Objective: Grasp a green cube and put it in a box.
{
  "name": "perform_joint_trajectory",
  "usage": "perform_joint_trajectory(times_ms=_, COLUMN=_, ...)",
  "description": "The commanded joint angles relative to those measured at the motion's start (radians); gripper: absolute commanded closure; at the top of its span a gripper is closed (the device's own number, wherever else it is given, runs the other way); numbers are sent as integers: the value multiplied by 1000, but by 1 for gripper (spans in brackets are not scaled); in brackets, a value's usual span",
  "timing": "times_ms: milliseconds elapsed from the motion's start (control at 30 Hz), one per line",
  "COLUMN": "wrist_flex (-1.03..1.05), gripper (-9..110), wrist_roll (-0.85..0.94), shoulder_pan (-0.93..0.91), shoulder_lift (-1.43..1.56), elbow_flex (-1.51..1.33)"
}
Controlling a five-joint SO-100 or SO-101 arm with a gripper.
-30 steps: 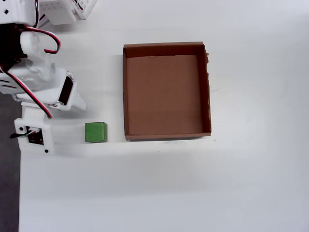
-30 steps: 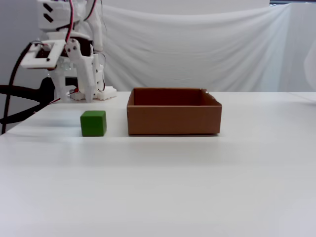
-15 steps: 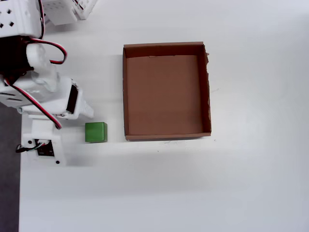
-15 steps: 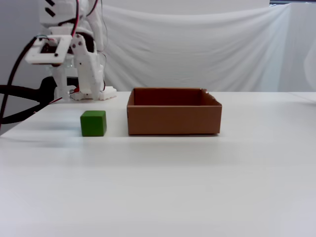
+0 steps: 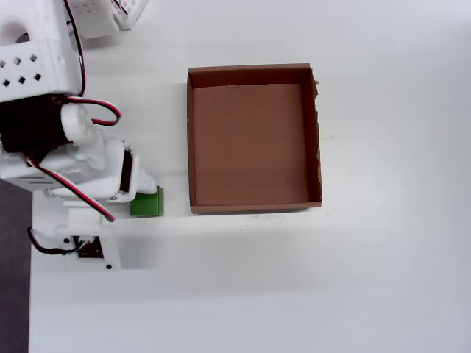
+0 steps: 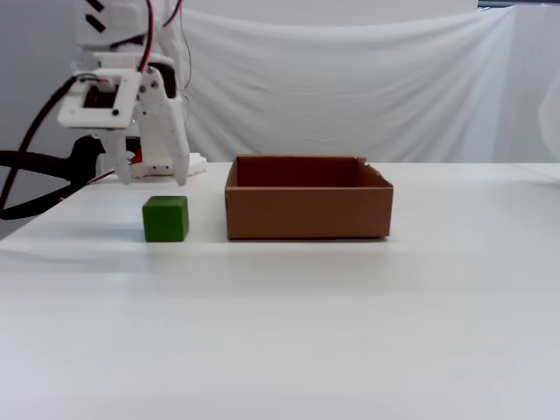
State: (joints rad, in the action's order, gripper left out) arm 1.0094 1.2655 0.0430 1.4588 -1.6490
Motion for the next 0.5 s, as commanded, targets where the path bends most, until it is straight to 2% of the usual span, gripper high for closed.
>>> perform_joint_trajectory(times_ms=0, wrist_flex=-43, gripper=75, wrist_roll=21, shoulder_pan=15, shoulder_lift=-3, elbow_flex=60)
perform_joint_trajectory(times_ms=467, wrist_flex=-120, gripper=75, wrist_roll=35, shoulder_pan=46, shoulder_lift=-114, elbow_flex=94)
